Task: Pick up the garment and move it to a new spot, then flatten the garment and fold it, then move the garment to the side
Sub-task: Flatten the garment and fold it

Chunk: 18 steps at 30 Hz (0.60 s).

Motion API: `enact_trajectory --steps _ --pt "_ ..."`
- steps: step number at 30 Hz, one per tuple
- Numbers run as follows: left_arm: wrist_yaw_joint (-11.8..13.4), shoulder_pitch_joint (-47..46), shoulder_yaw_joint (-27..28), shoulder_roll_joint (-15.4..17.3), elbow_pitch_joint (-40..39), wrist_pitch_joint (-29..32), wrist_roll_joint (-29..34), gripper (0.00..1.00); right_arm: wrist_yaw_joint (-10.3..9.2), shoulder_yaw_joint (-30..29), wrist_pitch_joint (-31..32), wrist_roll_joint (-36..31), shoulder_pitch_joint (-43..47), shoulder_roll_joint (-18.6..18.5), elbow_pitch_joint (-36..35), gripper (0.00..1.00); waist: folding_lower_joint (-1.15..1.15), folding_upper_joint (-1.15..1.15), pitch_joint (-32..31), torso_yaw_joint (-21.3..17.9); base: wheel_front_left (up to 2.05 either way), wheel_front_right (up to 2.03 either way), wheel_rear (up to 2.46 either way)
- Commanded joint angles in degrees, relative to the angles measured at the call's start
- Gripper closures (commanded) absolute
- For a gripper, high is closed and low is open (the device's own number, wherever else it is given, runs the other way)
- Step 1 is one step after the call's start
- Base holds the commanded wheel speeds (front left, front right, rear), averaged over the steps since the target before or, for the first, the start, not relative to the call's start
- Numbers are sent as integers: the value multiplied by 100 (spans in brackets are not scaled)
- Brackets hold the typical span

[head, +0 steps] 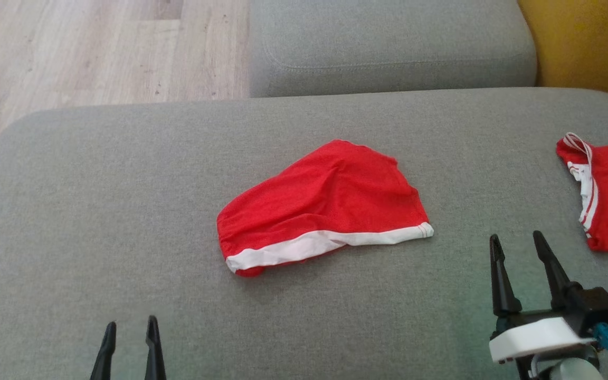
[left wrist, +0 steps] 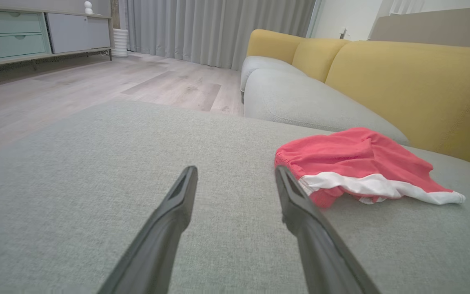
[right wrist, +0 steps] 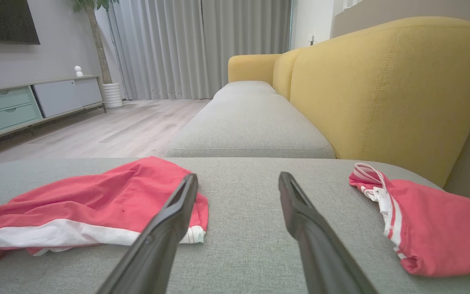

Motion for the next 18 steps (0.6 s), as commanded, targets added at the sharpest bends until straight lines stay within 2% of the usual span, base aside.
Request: enact_trajectory --steps 1,8,18 --pt "-94 -189 308 -86 -136 -69 104 0 42 162 -37 11 -119 -32 -141 0 1 0 -13 7 0 0 0" --pt "-354 -177 620 -250 -66 -70 333 0 42 262 -37 26 -85 -32 -112 0 1 0 -25 -18 0 0 0" --pt "-511 -249 751 -303 -19 -70 472 0 42 393 -37 47 -90 -32 -101 0 1 0 8 -72 0 0 0"
